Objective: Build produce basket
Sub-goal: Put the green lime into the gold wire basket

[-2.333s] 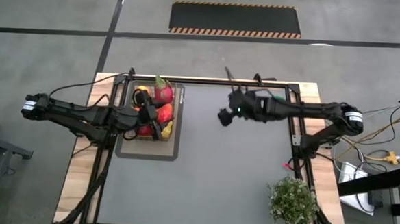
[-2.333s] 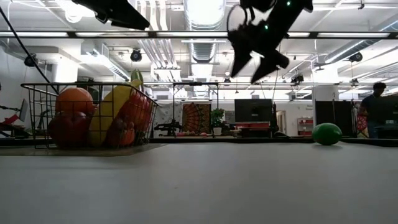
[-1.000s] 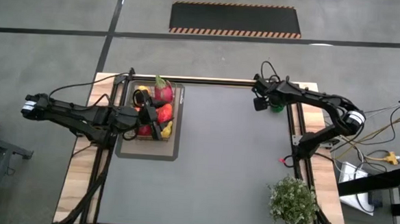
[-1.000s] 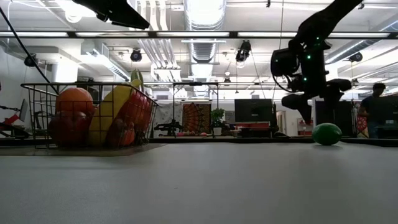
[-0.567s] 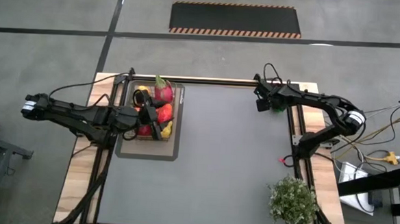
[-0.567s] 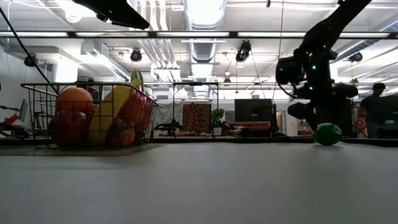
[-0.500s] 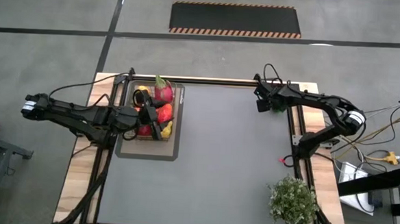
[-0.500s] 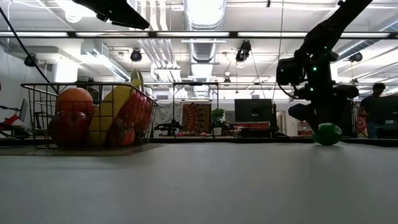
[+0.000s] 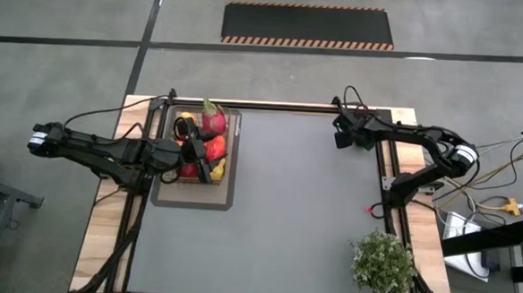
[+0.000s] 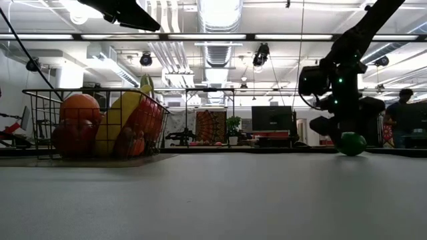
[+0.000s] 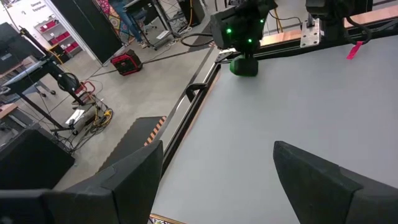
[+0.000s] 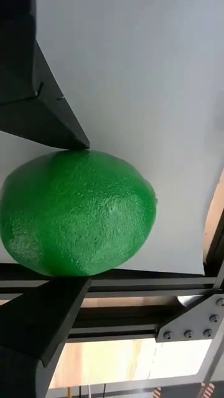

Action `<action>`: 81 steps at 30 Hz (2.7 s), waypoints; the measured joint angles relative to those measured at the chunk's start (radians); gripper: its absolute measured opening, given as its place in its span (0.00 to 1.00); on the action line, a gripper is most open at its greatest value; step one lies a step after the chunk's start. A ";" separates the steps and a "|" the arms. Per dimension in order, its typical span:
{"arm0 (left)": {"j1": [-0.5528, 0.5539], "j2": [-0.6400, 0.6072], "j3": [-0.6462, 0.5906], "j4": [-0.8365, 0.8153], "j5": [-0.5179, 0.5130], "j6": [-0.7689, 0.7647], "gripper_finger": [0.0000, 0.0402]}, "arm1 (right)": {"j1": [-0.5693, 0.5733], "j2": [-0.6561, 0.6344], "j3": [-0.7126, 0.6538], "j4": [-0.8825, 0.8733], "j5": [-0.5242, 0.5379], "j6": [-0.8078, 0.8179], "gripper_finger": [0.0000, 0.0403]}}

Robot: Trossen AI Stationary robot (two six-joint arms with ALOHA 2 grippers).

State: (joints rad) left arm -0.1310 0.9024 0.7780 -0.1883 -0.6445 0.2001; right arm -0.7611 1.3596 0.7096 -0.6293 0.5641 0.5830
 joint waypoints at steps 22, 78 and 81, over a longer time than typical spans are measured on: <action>0.000 0.000 0.000 0.018 0.008 -0.011 0.71 | 0.077 -0.064 -0.012 0.039 -0.094 -0.020 0.60; 0.003 0.592 -0.139 1.026 0.488 -0.029 0.71 | 0.916 0.313 -0.174 1.920 -0.208 -0.740 0.62; 0.003 0.603 -0.133 1.026 0.488 -0.029 0.71 | 0.916 0.313 -0.174 1.914 -0.207 -0.740 0.62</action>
State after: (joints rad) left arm -0.1280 1.5054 0.6452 0.8379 -0.1570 0.1707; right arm 0.1551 1.6722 0.5358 1.2846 0.3569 -0.1574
